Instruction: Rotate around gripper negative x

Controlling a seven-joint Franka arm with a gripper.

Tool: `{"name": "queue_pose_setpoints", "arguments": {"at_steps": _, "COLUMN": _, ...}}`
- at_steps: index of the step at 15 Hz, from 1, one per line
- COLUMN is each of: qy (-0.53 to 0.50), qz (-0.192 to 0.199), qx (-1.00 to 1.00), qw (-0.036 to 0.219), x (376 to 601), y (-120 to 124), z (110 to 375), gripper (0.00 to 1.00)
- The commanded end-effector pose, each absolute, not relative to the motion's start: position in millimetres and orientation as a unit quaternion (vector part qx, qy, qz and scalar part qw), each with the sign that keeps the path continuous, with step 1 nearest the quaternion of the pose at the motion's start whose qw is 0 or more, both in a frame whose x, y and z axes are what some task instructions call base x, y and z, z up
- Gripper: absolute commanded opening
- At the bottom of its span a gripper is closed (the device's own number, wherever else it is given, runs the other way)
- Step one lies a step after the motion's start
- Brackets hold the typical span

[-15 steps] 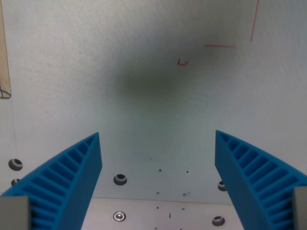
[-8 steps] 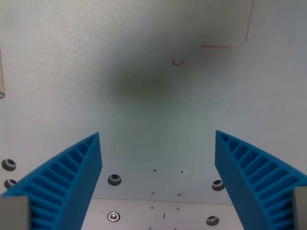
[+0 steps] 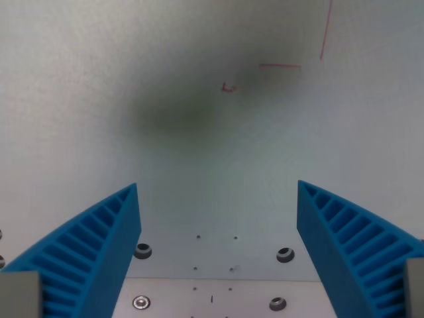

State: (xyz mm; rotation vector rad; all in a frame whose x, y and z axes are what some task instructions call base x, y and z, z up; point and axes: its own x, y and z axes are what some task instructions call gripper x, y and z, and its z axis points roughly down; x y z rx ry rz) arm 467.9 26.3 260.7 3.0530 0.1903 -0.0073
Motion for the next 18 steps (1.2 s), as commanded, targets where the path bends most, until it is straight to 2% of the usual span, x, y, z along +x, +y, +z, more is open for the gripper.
{"name": "queue_pose_setpoints", "arguments": {"at_steps": 1, "qy": 0.054, "qz": 0.004, "qx": 0.989, "qw": 0.138, "x": 467.3, "y": 29.8, "z": 261.5, "gripper": 1.0}}
{"name": "queue_pose_setpoints", "arguments": {"at_steps": 18, "qy": 0.054, "qz": 0.01, "qx": 0.971, "qw": 0.235, "x": 467.3, "y": 29.8, "z": 261.5, "gripper": 1.0}}
